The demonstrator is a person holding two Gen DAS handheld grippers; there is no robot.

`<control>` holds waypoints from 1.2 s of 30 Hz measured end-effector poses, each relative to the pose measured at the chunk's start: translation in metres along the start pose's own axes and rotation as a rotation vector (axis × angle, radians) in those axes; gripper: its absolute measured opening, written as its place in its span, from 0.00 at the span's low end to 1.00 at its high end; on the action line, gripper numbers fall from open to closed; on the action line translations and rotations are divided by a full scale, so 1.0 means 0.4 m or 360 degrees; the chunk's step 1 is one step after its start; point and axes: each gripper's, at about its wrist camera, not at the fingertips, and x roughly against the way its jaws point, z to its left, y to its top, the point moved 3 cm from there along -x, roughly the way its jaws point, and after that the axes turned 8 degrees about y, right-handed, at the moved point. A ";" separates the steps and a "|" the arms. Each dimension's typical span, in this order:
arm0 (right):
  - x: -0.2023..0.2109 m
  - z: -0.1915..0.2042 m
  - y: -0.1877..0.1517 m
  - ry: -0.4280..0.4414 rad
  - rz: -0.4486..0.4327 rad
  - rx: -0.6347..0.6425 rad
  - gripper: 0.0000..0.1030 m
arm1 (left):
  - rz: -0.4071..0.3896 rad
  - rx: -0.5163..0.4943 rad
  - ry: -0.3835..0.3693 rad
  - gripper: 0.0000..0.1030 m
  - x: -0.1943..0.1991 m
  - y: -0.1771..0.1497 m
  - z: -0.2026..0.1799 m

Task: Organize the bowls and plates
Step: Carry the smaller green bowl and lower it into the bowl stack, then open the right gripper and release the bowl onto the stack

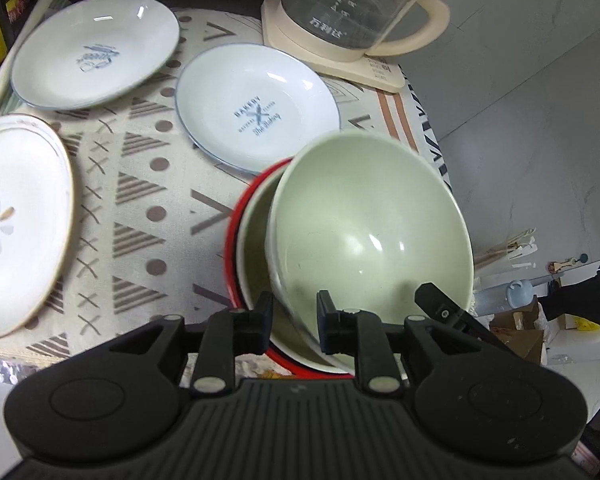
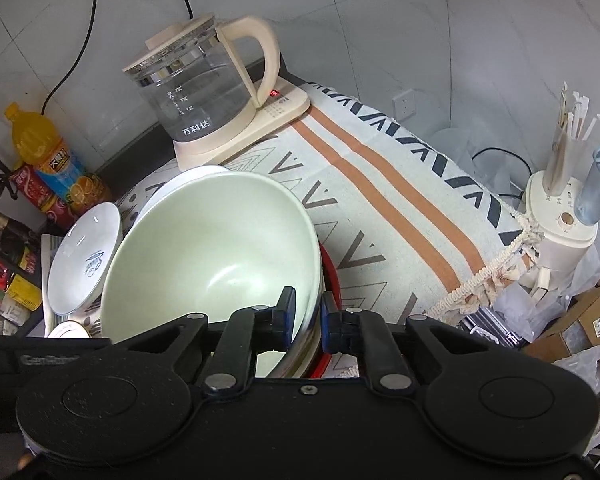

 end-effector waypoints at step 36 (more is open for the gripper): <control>0.087 0.053 -0.046 -0.0015 -0.0014 0.0111 0.58 | -0.0229 0.0066 0.0108 0.80 0.111 -0.007 0.169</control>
